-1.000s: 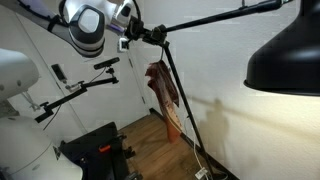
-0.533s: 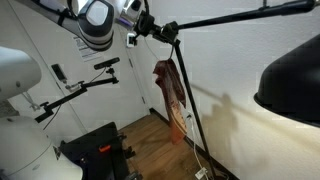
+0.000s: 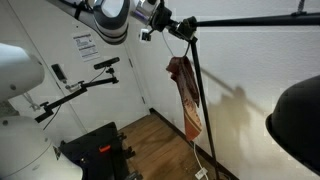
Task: Move the lamp to the left
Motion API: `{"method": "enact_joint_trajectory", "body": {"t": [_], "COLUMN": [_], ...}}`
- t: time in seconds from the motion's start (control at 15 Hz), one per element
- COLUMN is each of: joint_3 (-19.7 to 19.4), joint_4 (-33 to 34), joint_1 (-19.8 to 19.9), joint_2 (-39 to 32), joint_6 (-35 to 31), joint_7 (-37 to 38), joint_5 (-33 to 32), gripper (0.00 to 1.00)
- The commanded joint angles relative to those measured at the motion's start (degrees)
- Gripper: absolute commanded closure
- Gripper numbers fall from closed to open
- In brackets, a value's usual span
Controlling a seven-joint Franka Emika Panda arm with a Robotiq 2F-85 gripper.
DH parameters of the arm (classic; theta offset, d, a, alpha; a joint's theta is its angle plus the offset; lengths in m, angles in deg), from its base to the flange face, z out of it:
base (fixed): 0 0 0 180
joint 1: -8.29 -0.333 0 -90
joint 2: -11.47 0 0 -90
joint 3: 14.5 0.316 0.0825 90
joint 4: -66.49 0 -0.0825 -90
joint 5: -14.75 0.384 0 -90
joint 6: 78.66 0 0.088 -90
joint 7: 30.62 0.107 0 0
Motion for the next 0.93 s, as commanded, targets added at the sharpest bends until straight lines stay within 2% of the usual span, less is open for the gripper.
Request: {"method": "enact_joint_trajectory", "body": {"t": [0.0, 0.53, 0.73, 0.87], "joint_3": [3.3, 8.5, 10.1, 10.5], "joint_4": [2.6, 3.6, 4.5, 4.8], "joint_1": [4.5, 11.6, 13.4, 13.4], "joint_2": [7.5, 21.2, 23.8, 22.7], "joint_6": [3.2, 10.0, 12.3, 12.9], "joint_7": [7.1, 22.0, 25.4, 24.5], "joint_5": [-0.9, 0.8, -0.5, -2.1], "gripper": [0.93, 0.93, 0.93, 0.93]}}
